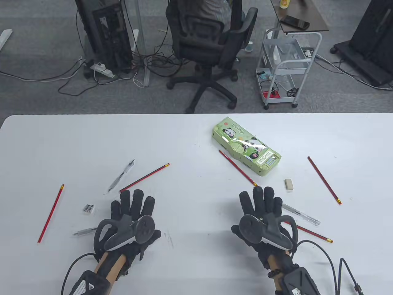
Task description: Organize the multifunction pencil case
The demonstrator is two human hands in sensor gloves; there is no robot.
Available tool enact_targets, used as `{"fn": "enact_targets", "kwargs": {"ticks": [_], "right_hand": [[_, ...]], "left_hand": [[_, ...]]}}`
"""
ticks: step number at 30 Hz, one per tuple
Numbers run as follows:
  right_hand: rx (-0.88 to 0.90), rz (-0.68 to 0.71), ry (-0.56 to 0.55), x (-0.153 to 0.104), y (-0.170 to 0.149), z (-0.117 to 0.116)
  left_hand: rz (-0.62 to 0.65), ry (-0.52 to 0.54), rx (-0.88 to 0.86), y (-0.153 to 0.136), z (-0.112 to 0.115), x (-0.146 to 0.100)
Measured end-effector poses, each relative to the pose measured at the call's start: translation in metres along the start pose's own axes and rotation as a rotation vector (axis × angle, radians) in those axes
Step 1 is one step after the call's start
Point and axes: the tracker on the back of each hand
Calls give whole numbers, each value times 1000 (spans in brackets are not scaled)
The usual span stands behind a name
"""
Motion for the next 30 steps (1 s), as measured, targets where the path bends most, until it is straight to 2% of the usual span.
{"fn": "enact_targets", "kwargs": {"ticks": [30], "right_hand": [[15, -7, 13, 0, -1, -2]], "left_hand": [[-19, 40, -15, -6, -3, -1]]}}
Point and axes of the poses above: the tracker on the back of each hand, its own y axis roughly to the thumb side, its own x axis roughly from the wrist to the fingertips, z = x × y, and after that the axes turned 9 degrees about z, right-handed
